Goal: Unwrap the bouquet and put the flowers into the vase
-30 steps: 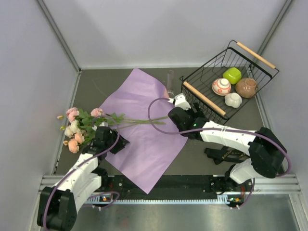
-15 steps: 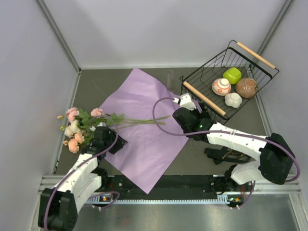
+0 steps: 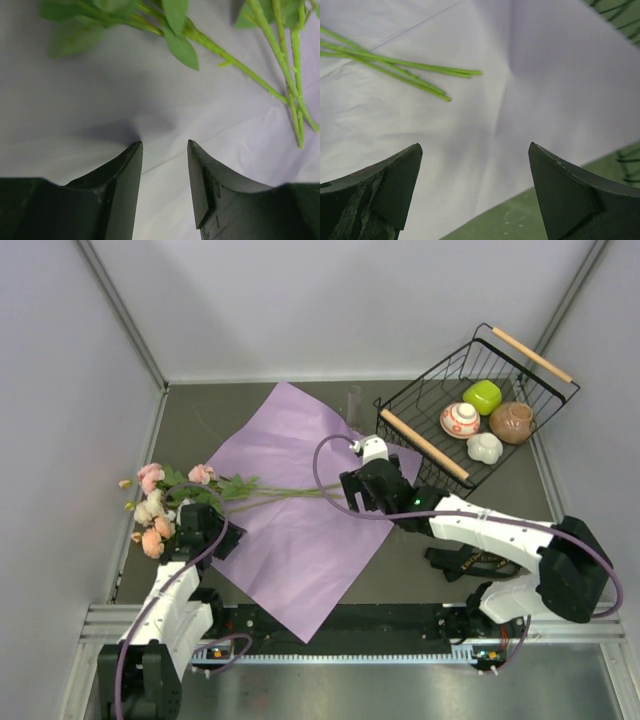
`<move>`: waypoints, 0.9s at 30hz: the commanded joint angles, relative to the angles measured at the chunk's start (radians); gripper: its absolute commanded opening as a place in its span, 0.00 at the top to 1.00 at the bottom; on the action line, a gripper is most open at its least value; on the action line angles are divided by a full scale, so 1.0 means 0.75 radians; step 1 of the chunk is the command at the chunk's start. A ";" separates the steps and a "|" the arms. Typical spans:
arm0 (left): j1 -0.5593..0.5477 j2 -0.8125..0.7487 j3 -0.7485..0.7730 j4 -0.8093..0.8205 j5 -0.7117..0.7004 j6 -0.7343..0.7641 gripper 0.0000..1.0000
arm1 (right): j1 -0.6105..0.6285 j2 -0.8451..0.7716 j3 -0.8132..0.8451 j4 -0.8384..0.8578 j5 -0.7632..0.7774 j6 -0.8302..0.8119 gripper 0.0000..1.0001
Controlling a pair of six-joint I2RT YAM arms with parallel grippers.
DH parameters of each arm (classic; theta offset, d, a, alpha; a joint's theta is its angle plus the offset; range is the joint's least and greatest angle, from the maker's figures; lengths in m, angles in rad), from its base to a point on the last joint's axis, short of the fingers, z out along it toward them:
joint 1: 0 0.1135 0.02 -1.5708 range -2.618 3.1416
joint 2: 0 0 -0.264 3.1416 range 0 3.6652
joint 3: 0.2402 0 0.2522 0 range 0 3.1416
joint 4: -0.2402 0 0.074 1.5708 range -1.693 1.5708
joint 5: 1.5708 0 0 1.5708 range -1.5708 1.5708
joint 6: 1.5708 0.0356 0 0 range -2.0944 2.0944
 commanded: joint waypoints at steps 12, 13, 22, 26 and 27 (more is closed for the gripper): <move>0.118 -0.032 -0.006 0.292 0.755 0.202 0.37 | -0.005 0.258 -0.081 0.380 -0.595 0.162 0.17; 0.116 -0.053 -0.018 0.333 0.793 0.182 0.34 | -0.005 0.254 -0.081 0.374 -0.580 0.172 0.18; -0.041 0.106 0.008 0.561 0.871 0.141 0.25 | -0.140 -0.036 -0.303 0.224 -0.337 0.401 0.21; -0.192 0.223 0.016 0.718 0.833 0.104 0.25 | -0.191 -0.348 -0.457 0.225 -0.341 0.462 0.17; -0.219 0.245 0.021 0.743 0.823 0.094 0.25 | -0.224 -0.394 -0.508 0.214 -0.351 0.483 0.17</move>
